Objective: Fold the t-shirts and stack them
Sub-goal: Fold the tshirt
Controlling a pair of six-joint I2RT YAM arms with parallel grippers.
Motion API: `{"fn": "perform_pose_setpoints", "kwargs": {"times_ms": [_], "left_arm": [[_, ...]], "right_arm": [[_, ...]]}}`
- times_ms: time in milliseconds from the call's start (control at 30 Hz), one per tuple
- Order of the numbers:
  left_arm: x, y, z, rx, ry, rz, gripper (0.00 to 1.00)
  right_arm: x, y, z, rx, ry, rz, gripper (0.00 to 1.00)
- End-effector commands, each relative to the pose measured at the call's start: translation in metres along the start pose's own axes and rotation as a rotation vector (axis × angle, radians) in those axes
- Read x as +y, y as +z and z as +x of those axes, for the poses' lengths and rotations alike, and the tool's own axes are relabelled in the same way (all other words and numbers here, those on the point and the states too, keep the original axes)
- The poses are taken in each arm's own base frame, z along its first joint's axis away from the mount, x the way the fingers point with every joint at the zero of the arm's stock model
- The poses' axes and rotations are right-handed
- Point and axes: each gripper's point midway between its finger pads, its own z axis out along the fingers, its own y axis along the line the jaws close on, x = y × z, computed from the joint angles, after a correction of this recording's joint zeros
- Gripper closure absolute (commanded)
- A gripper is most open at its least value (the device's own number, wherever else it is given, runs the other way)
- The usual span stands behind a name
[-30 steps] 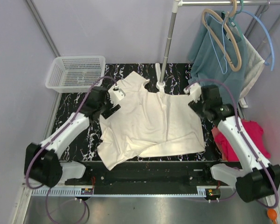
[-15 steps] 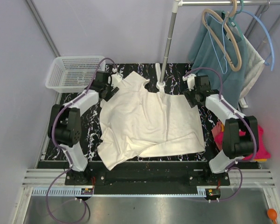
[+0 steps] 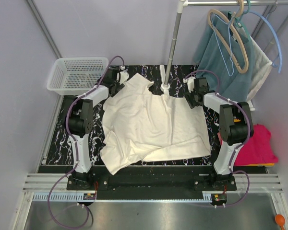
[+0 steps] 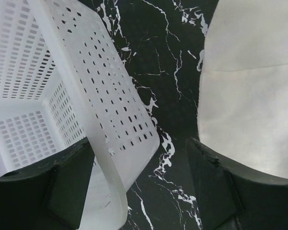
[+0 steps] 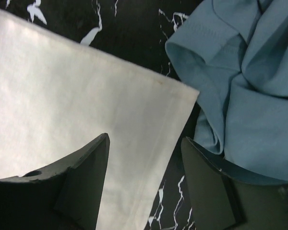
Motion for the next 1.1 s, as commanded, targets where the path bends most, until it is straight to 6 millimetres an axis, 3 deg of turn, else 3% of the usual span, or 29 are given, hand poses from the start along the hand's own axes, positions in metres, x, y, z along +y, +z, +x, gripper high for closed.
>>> {"fn": "perform_pose_setpoints", "kwargs": {"times_ms": [0, 267, 600, 833, 1000, 1033, 1067], "left_arm": [[0.005, 0.013, -0.022, -0.046, 0.04, -0.033, 0.23], [-0.011, 0.027, -0.029, -0.051, 0.066, -0.014, 0.23], [-0.035, 0.036, -0.032, -0.05, 0.088, 0.024, 0.23], [-0.021, 0.016, -0.048, -0.103, 0.049, -0.003, 0.23], [-0.011, 0.01, -0.026, -0.059, 0.105, -0.071, 0.23], [-0.013, 0.008, -0.014, -0.037, 0.119, -0.069, 0.23], [-0.002, 0.008, -0.01, -0.031, 0.109, -0.114, 0.23]], "right_arm": [[-0.012, 0.011, -0.035, -0.09, 0.013, 0.027, 0.3], [-0.011, 0.031, -0.035, -0.071, -0.013, 0.024, 0.31], [-0.012, 0.038, -0.032, -0.059, -0.04, 0.03, 0.31], [-0.009, 0.033, -0.02, -0.04, -0.053, 0.027, 0.31], [-0.008, 0.03, -0.013, -0.033, -0.063, 0.029, 0.31], [-0.007, 0.029, -0.012, -0.033, -0.064, 0.028, 0.3], [-0.006, 0.028, -0.011, -0.032, -0.064, 0.026, 0.31]]}}
